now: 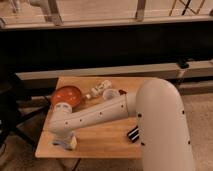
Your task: Place the white sponge in the ceramic bowl
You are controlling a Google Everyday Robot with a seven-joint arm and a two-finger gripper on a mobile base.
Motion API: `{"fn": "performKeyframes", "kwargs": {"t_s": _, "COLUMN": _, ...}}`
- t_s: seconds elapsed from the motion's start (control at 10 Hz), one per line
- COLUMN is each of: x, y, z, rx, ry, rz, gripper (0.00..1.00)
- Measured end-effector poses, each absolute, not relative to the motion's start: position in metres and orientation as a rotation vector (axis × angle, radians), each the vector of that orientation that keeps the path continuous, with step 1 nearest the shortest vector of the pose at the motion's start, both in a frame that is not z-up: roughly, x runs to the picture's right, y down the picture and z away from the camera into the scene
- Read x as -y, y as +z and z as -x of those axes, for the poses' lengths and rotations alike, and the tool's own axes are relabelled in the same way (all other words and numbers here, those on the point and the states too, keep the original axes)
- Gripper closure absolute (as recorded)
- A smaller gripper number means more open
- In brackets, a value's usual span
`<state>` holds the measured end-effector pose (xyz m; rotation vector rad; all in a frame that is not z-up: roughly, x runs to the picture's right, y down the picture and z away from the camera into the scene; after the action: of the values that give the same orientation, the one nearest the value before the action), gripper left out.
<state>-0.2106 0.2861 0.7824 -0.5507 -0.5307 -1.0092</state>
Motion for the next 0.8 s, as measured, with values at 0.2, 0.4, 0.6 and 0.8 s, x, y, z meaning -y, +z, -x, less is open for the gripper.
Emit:
{"fn": "performKeyframes", "kwargs": {"t_s": 0.2, "x": -0.283, "y": 0.78, "z": 0.206, "rx": 0.547, "ry": -1.0, "rz": 0.541, "gripper": 1.0}}
{"fn": "performKeyframes", "kwargs": {"t_s": 0.4, "x": -0.279, "y": 0.775, "z": 0.201, "rx": 0.559, "ry": -0.992, "rz": 0.528, "gripper": 1.0}}
{"fn": "performKeyframes", "kwargs": {"t_s": 0.6, "x": -0.273, "y": 0.768, "z": 0.196, "rx": 0.573, "ry": -0.981, "rz": 0.507, "gripper": 1.0}}
{"fn": "performKeyframes", "kwargs": {"t_s": 0.8, "x": -0.27, "y": 0.764, "z": 0.194, "rx": 0.581, "ry": -0.978, "rz": 0.495, "gripper": 1.0}}
